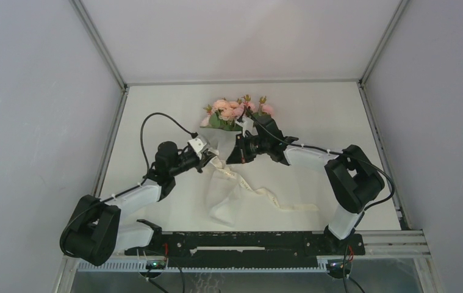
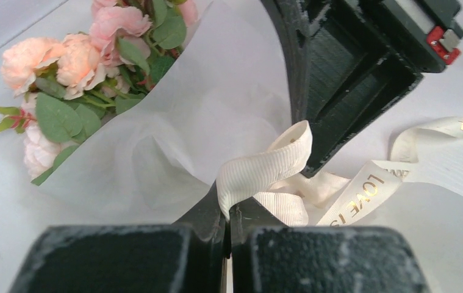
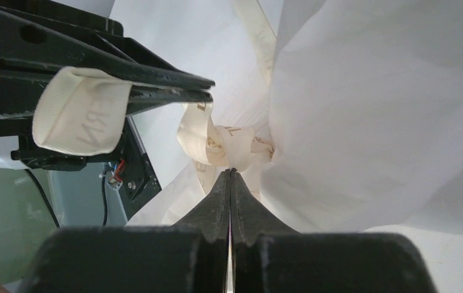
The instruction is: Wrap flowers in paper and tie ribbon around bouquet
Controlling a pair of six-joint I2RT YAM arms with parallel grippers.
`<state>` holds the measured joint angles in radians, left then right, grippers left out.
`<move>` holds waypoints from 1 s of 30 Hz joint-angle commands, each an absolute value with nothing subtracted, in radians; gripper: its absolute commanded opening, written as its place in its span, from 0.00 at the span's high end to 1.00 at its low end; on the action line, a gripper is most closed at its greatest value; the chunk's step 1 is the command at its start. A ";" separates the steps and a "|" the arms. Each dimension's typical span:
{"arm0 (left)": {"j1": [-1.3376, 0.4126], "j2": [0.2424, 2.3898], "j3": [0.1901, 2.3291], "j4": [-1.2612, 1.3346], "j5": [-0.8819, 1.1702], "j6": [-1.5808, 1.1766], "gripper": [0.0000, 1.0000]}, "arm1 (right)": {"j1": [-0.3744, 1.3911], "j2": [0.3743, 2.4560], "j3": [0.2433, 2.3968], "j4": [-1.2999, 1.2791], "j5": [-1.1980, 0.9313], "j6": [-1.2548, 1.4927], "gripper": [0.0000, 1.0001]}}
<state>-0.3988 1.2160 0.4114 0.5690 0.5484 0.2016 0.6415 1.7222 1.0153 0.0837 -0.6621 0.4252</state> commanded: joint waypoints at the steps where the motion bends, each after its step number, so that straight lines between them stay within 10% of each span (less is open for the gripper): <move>1: -0.393 1.182 0.381 0.602 0.459 0.171 0.96 | 0.638 1.677 1.017 0.076 -0.623 0.406 1.00; 7: -0.393 1.137 0.359 0.630 0.389 0.138 0.29 | 0.639 1.653 1.016 0.041 -0.594 0.388 1.00; 12: -0.393 1.042 0.369 0.535 0.300 0.071 0.01 | 0.641 1.653 1.017 0.039 -0.588 0.379 1.00; 20: -0.391 0.836 0.464 0.054 0.366 0.306 0.01 | 0.639 1.649 1.017 0.054 -0.602 0.376 1.00; 25: -0.419 0.742 0.486 -0.095 0.752 0.631 0.49 | 0.638 1.652 1.016 0.065 -0.605 0.382 1.00; 30: -0.548 0.979 0.586 -0.041 0.684 0.585 0.55 | 0.639 1.622 1.013 0.059 -0.583 0.390 1.00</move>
<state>-0.4831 0.8452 0.4843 -0.0483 0.6308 0.5205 0.6411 1.7031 1.0142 0.0250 -0.6018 0.4026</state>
